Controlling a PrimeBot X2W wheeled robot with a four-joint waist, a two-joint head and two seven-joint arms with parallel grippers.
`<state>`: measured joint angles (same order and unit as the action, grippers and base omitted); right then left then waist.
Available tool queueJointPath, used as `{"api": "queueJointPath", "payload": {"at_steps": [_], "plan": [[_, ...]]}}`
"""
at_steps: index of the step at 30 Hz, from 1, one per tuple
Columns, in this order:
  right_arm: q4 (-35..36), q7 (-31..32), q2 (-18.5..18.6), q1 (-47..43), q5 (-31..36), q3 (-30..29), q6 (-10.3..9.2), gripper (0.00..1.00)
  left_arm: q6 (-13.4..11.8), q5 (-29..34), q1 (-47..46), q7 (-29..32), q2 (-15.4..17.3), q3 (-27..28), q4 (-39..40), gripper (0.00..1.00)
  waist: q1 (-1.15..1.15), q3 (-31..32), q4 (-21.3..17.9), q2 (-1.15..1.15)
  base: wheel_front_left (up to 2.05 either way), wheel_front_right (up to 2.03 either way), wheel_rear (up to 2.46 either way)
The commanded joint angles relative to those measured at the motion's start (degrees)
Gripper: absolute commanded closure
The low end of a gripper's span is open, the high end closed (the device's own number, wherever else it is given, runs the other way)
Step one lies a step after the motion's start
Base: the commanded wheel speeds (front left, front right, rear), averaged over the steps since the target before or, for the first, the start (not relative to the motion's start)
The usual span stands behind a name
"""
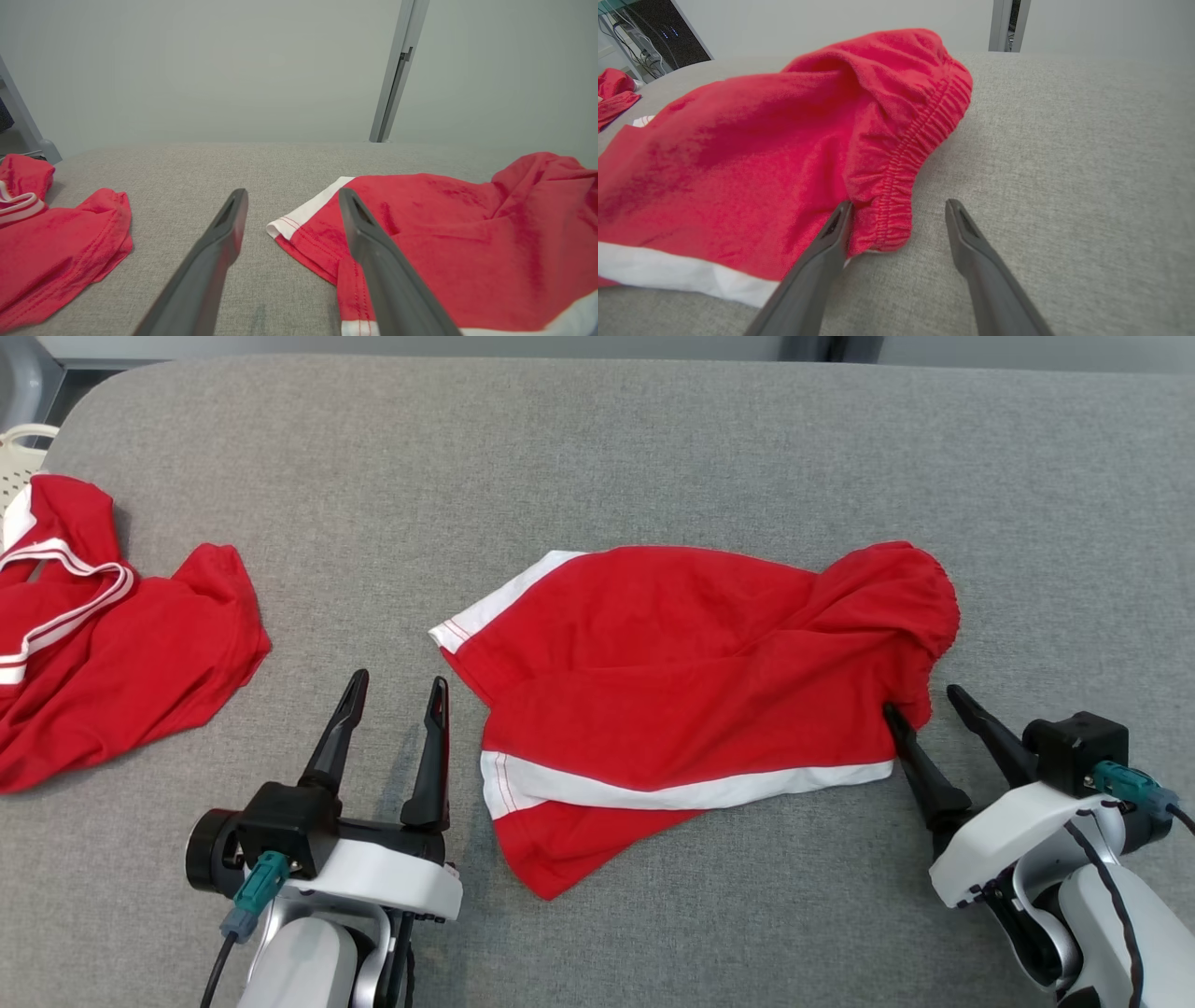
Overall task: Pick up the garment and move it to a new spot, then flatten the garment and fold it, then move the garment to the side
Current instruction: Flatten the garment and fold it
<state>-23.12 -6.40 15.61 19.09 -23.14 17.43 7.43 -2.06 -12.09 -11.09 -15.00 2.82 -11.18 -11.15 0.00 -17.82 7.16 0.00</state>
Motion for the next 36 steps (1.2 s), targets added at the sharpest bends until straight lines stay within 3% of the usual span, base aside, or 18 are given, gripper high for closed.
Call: {"api": "queueJointPath", "payload": {"at_steps": [1,3,11,18,26,31,36], "plan": [[-0.8,-0.2,0.7,1.0,-0.9,0.6,0.12,0.56,-0.3,-0.2,-1.0,-0.3,0.2,-0.1,0.2,0.00,0.00,-0.3,0.3,0.00,0.00,0.00,0.00],[-1.8,-0.4,1.0,1.7,-2.4,1.8,0.12,1.00,-0.5,-0.5,-1.2,-0.3,0.2,-0.4,0.2,0.00,0.00,-0.5,0.4,0.00,0.00,0.00,0.00],[-2.5,-4.5,1.8,1.3,-4.8,1.7,0.12,1.00,-1.1,-0.9,-1.0,-0.3,0.2,-0.6,0.4,0.00,0.00,-0.5,0.1,0.00,0.00,0.00,0.00],[3.0,-6.7,1.4,-4.7,-3.2,-5.2,0.12,1.00,-1.2,-0.8,-0.5,-0.3,0.2,-0.1,0.7,0.00,0.00,-0.4,-1.8,0.00,0.00,0.00,0.00],[9.1,-3.0,0.8,-8.5,0.9,-12.3,0.12,1.00,-0.9,-0.5,-1.0,-0.3,0.2,-0.3,0.5,0.00,0.00,-0.2,-2.5,0.00,0.00,0.00,0.00],[12.8,0.8,0.3,-6.7,5.7,-11.1,0.12,1.00,-0.7,-1.0,-1.5,-0.3,0.2,-1.1,0.3,0.00,0.00,-0.2,-1.9,0.00,0.00,0.00,0.00],[15.0,4.0,-0.5,-4.1,8.4,-5.3,0.12,1.00,-0.8,-1.6,-1.6,-0.3,0.2,-1.9,0.1,0.00,0.00,-0.3,-0.9,0.00,0.00,0.00,0.00]]}}
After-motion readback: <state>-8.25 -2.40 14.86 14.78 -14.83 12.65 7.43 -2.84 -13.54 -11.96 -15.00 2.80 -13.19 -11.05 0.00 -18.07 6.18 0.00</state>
